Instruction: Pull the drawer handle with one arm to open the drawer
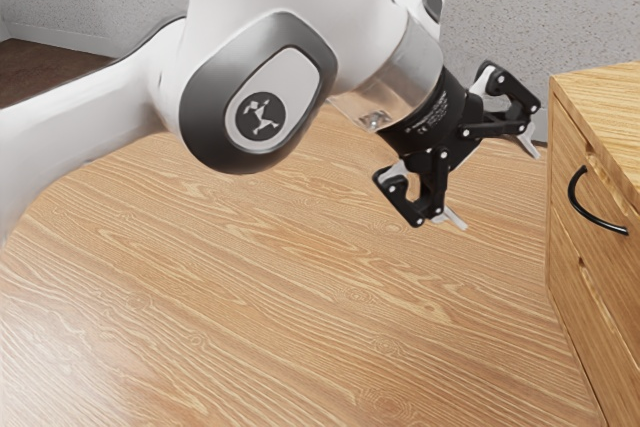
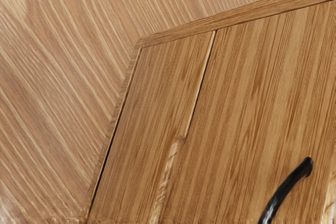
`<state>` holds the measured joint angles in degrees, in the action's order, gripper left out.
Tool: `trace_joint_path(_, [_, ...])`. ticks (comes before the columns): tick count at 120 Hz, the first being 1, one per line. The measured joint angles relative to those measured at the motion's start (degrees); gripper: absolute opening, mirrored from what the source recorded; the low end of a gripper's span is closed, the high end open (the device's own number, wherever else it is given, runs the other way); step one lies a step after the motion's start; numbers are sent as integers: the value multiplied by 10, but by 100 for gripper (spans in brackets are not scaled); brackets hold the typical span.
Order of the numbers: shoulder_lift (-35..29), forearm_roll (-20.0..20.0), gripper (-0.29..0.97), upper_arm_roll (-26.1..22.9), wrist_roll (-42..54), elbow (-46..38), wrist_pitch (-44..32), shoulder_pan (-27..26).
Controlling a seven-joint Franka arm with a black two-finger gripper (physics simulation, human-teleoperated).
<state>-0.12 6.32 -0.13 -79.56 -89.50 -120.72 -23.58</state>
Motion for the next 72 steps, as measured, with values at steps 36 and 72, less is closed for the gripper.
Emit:
trace_joint_path(36, [28, 3, 68, 8, -4, 3, -17, -40])
trace_joint_path(72, [28, 2, 68, 1, -7, 13, -30, 32])
